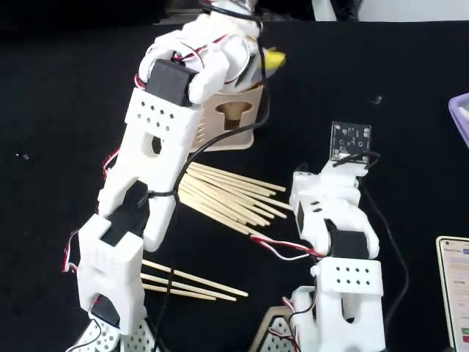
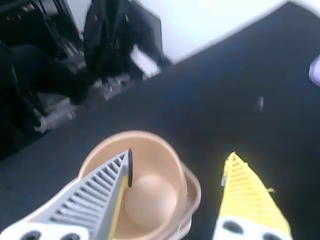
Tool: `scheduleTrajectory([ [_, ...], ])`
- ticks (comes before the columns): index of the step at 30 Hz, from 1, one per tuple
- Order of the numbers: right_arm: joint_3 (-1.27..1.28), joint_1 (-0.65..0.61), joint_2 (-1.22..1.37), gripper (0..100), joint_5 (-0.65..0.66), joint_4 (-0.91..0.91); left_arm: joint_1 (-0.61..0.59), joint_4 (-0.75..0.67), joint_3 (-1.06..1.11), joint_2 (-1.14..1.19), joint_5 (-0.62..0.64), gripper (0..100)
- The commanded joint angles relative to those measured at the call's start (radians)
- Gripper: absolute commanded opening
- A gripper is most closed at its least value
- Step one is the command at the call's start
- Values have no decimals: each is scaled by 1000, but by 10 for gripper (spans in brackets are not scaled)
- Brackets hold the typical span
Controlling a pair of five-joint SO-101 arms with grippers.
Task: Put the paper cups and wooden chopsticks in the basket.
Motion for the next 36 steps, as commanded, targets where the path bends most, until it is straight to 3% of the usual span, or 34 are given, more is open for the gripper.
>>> scheduleTrajectory([
  [1, -5, 14, -24, 190, -2, -12, -13, 87, -39, -23, -75, 302],
  [6, -5, 14, -24, 190, -2, -12, -12, 198, -162, -86, -137, 302],
  [11, -5, 14, -24, 190, -2, -12, -38, 476, -265, -157, -203, 302],
  [16, -7, 14, -24, 190, -2, -12, -166, 479, -84, -244, -216, 302],
  [23, -7, 14, -24, 190, -2, -12, -231, 479, 499, -631, -318, 302],
  [25, -7, 14, -24, 190, -2, -12, -251, 479, 733, -763, -405, 302],
  [30, -8, 12, -25, 190, -2, -14, -272, 453, 1339, -1031, -798, 302],
  [36, -8, 12, -25, 190, -2, -14, -263, 333, 1739, -1123, -918, 302],
])
